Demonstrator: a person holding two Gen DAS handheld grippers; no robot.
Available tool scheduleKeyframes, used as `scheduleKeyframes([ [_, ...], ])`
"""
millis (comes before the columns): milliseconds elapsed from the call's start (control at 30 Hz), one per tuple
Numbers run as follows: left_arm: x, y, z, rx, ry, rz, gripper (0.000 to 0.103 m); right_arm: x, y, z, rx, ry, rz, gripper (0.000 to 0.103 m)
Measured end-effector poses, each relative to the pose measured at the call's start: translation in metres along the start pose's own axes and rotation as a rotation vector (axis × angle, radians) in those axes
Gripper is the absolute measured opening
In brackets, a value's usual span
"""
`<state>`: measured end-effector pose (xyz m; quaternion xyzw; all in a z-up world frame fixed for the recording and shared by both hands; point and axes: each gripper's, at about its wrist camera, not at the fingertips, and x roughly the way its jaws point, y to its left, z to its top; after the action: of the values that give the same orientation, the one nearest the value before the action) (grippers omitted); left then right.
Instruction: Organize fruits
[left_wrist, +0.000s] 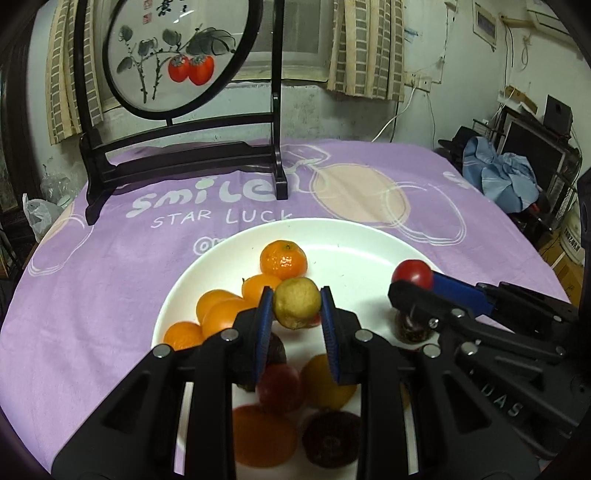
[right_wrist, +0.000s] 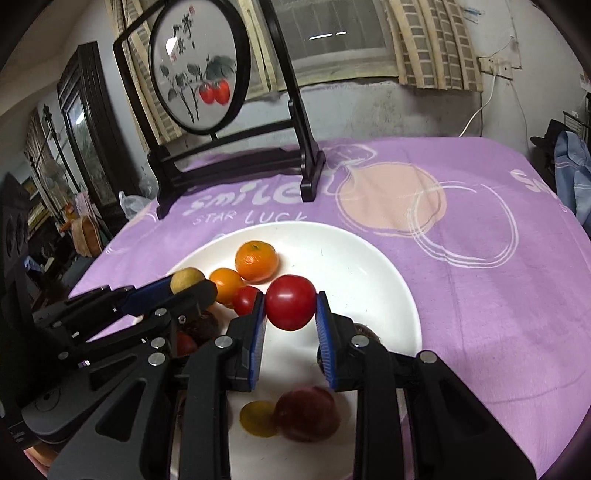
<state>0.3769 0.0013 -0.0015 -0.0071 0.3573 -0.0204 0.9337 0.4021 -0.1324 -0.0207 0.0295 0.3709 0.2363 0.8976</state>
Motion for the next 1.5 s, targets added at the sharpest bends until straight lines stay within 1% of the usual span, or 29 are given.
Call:
scheduleKeyframes([
  [133, 0.007, 0.002, 0.000, -0.001, 0.020, 0.006, 0.026, 0.008, 0.000, -0.001, -0.009, 0.027, -0.001, 0.029],
  [233, 0.007, 0.002, -0.001, 0.005, 0.016, 0.012, 0.026, 0.008, -0.001, -0.003, -0.012, 0.040, -0.004, 0.029],
  [300, 0.005, 0.001, -0.001, 0.004, 0.016, 0.013, 0.026, 0.005, 0.000, -0.003, -0.015, 0.038, -0.004, 0.031],
  [367, 0.002, 0.001, -0.001, 0.001, 0.011, 0.015, 0.027, -0.002, 0.000, -0.003, -0.015, 0.027, -0.016, 0.040],
  [400, -0.002, 0.001, -0.001, 0.001, 0.004, 0.021, 0.031, -0.006, -0.001, -0.002, -0.014, 0.023, -0.017, 0.042],
  [433, -0.005, 0.002, -0.001, -0.001, -0.004, 0.026, 0.038, -0.011, -0.002, -0.003, -0.011, 0.015, -0.021, 0.046],
  [467, -0.010, 0.003, -0.002, -0.006, -0.015, 0.041, 0.046, -0.019, -0.003, -0.003, -0.005, 0.002, -0.021, 0.052],
  [500, -0.017, 0.006, -0.002, -0.023, -0.033, 0.095, 0.070, -0.026, -0.004, -0.004, 0.000, -0.009, -0.015, 0.055],
  [533, -0.024, 0.011, -0.003, -0.045, -0.055, 0.143, 0.089, -0.033, -0.004, -0.006, 0.000, -0.018, -0.006, 0.059],
  [567, -0.035, 0.017, -0.005, -0.069, -0.085, 0.157, 0.094, -0.042, -0.003, -0.009, -0.011, -0.022, -0.001, 0.059],
  [600, -0.043, 0.022, -0.007, -0.082, -0.097, 0.136, 0.096, -0.048, -0.001, -0.013, -0.027, -0.022, -0.003, 0.059],
  [700, -0.064, 0.030, -0.017, -0.095, -0.097, 0.111, 0.098, -0.068, 0.010, -0.032, -0.093, -0.022, -0.021, 0.064],
  [733, -0.071, 0.030, -0.022, -0.087, -0.102, 0.112, 0.099, -0.076, 0.012, -0.042, -0.114, -0.023, -0.018, 0.069],
  [767, -0.076, 0.030, -0.027, -0.075, -0.105, 0.113, 0.100, -0.083, 0.015, -0.053, -0.130, -0.025, -0.008, 0.079],
  [800, -0.084, 0.030, -0.037, -0.056, -0.109, 0.116, 0.101, -0.091, 0.016, -0.063, -0.147, -0.029, 0.004, 0.086],
  [833, -0.091, 0.031, -0.046, -0.047, -0.113, 0.120, 0.101, -0.099, 0.018, -0.076, -0.168, -0.036, 0.013, 0.097],
  [867, -0.099, 0.033, -0.059, -0.042, -0.114, 0.124, 0.101, -0.106, 0.020, -0.086, -0.186, -0.040, 0.009, 0.099],
  [967, -0.112, 0.038, -0.085, -0.035, -0.084, 0.101, 0.101, -0.120, 0.026, -0.111, -0.224, -0.015, -0.023, 0.099],
  [1000, -0.119, 0.040, -0.095, -0.030, -0.069, 0.107, 0.101, -0.125, 0.027, -0.118, -0.234, -0.010, -0.026, 0.099],
  [1033, -0.123, 0.042, -0.101, -0.031, -0.067, 0.118, 0.101, -0.129, 0.029, -0.124, -0.246, -0.007, -0.031, 0.099],
  [1167, -0.139, 0.051, -0.118, -0.044, -0.085, 0.120, 0.101, -0.145, 0.030, -0.142, -0.286, -0.027, -0.043, 0.099],
  [1333, -0.146, 0.054, -0.131, -0.040, -0.079, 0.115, 0.101, -0.150, 0.026, -0.144, -0.279, -0.034, -0.042, 0.099],
  [1500, -0.147, 0.051, -0.135, -0.012, -0.071, 0.113, 0.101, -0.148, 0.019, -0.142, -0.250, -0.027, -0.048, 0.099],
])
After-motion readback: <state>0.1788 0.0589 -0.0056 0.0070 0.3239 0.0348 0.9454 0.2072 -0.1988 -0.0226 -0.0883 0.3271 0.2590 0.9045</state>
